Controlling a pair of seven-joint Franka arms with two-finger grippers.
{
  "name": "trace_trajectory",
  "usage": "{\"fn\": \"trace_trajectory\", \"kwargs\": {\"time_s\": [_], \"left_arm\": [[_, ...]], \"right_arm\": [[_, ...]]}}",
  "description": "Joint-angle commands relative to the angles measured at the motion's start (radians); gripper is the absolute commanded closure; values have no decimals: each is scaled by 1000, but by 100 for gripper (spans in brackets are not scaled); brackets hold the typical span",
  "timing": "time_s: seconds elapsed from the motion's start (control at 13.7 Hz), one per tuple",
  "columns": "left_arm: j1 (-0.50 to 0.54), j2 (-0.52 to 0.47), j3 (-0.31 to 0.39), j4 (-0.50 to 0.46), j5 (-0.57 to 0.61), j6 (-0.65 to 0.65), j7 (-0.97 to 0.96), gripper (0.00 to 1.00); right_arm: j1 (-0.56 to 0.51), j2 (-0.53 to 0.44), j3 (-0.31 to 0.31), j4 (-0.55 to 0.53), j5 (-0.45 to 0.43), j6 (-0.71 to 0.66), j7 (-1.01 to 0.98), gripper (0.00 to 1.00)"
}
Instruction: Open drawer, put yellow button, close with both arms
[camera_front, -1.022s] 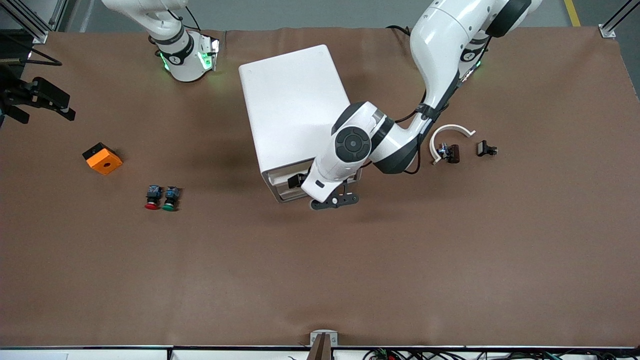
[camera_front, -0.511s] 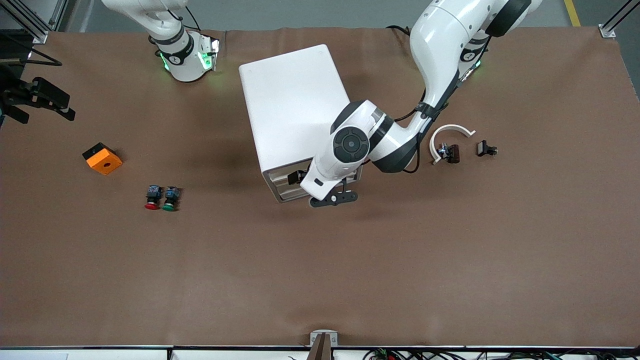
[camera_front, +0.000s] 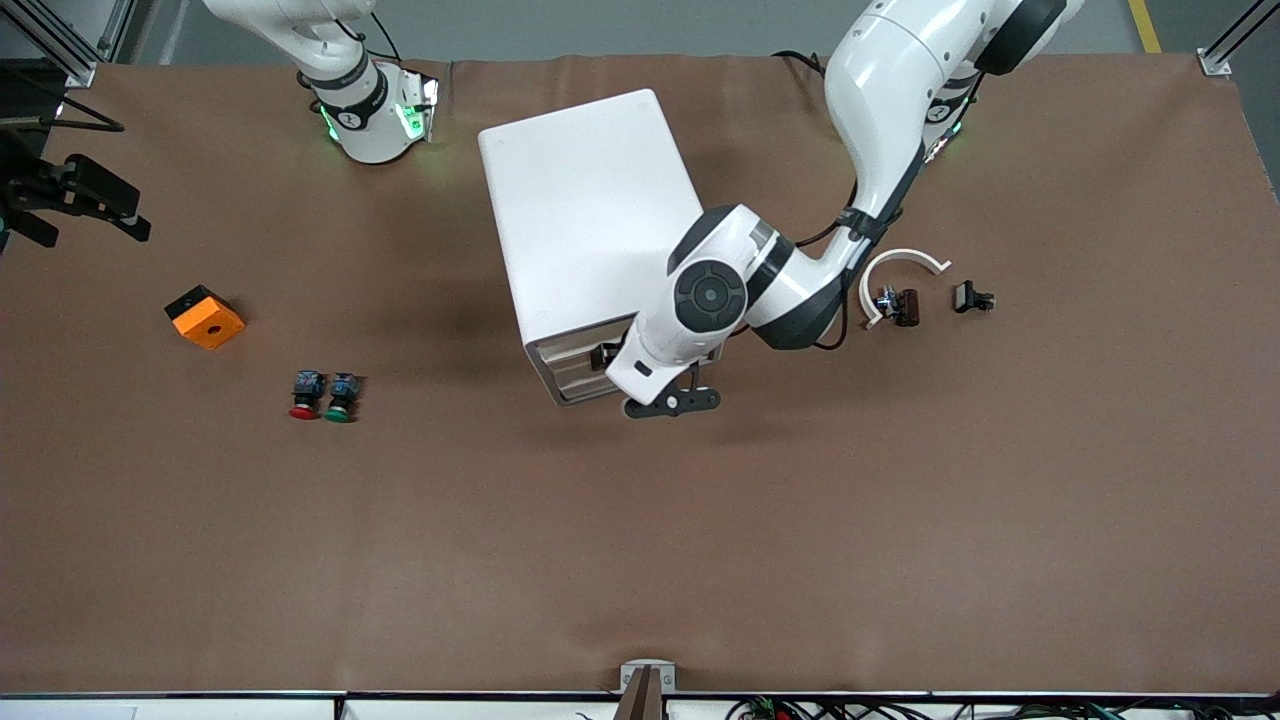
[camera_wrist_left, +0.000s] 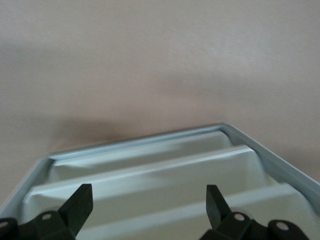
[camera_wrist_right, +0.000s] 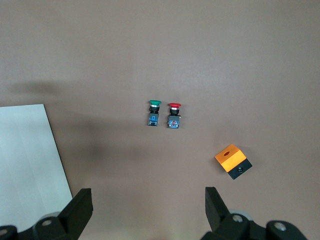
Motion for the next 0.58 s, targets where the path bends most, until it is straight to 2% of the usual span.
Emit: {"fn": "trace_trajectory", "kwargs": {"time_s": [0.0,0.29,0.51], "left_arm": [[55,-23,-3,0,-4,-19,30,0],[113,-70,-1,0,-4,-21,32,0],[196,-113,-1,-3,1,-21,84,0]], "right_arm": [[-17,-2,17,14,-10,-14,-2,0],[-16,-2,17,14,-10,-14,-2,0],[-17,-2,17,14,-10,-14,-2,0]]}}
